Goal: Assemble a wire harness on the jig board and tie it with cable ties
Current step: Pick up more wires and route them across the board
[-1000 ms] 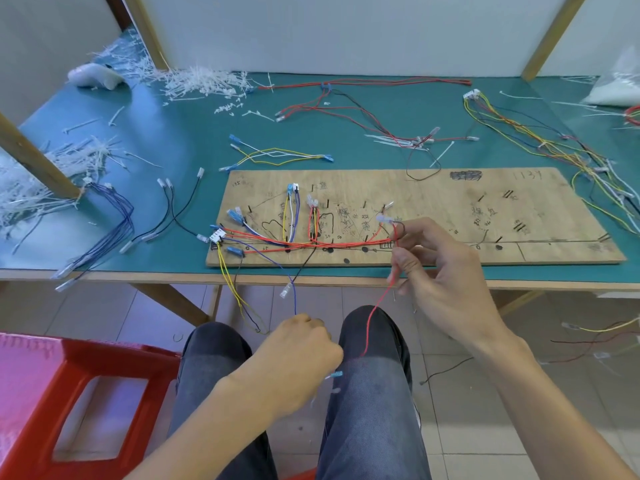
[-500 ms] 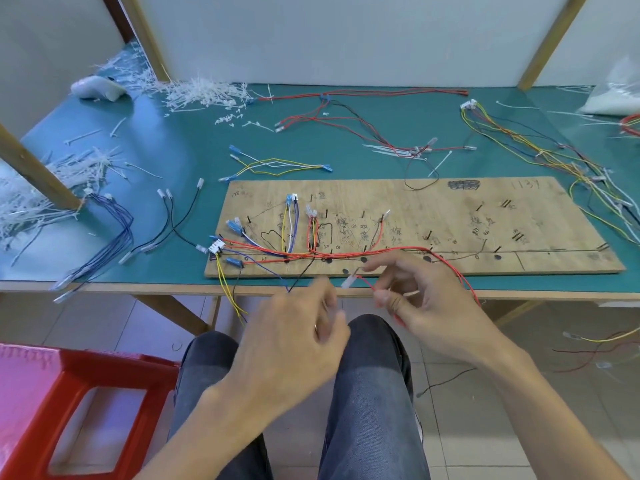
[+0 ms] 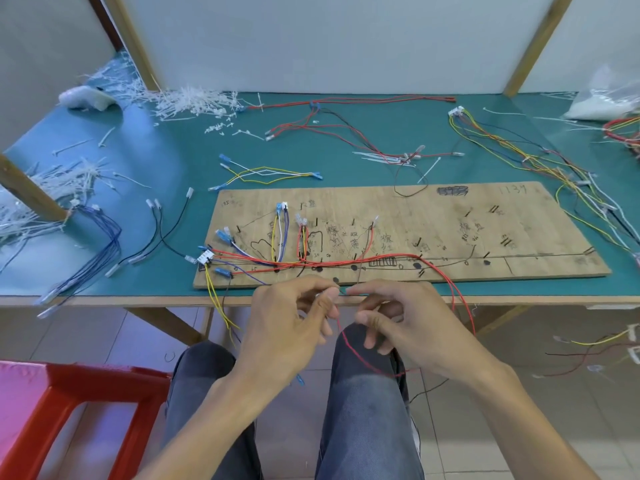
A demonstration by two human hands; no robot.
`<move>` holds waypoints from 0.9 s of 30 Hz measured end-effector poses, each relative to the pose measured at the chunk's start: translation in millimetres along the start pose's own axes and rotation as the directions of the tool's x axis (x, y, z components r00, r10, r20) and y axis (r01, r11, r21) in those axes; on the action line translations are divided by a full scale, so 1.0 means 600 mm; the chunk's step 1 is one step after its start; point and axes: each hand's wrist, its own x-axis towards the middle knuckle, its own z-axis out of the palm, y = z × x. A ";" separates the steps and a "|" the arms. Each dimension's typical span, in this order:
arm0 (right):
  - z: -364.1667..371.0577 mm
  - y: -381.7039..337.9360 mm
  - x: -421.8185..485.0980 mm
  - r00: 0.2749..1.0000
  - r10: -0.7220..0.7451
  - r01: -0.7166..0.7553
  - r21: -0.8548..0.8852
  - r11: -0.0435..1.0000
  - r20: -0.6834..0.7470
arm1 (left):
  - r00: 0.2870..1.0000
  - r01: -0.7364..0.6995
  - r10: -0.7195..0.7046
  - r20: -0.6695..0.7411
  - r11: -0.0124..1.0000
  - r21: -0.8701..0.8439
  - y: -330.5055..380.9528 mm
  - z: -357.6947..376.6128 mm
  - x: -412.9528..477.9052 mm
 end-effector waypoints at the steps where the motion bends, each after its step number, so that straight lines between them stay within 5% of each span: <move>1: -0.001 -0.002 0.004 1.000 -0.011 0.010 -0.071 0.997 -0.011 | 1.000 -0.001 0.001 -0.010 0.999 0.048 0.000 -0.001 0.000; 6: -0.003 -0.028 0.040 0.909 -0.382 0.178 -0.674 0.717 -0.167 | 1.000 0.004 -0.006 0.013 0.983 0.183 -0.001 -0.004 -0.004; 13: 0.015 -0.023 0.092 0.908 -0.359 0.163 -0.604 0.780 -0.218 | 0.998 0.056 -0.056 -0.007 0.978 0.199 0.005 -0.030 -0.007; 21: 0.053 0.000 0.092 0.788 -0.429 0.163 -0.522 0.837 -0.441 | 0.999 -0.004 0.014 -0.040 0.970 0.244 0.053 -0.055 0.119; 27: 0.075 -0.010 0.080 0.779 -0.443 0.114 -0.594 0.797 -0.445 | 0.989 0.113 -0.134 0.067 0.959 0.262 0.056 -0.054 0.238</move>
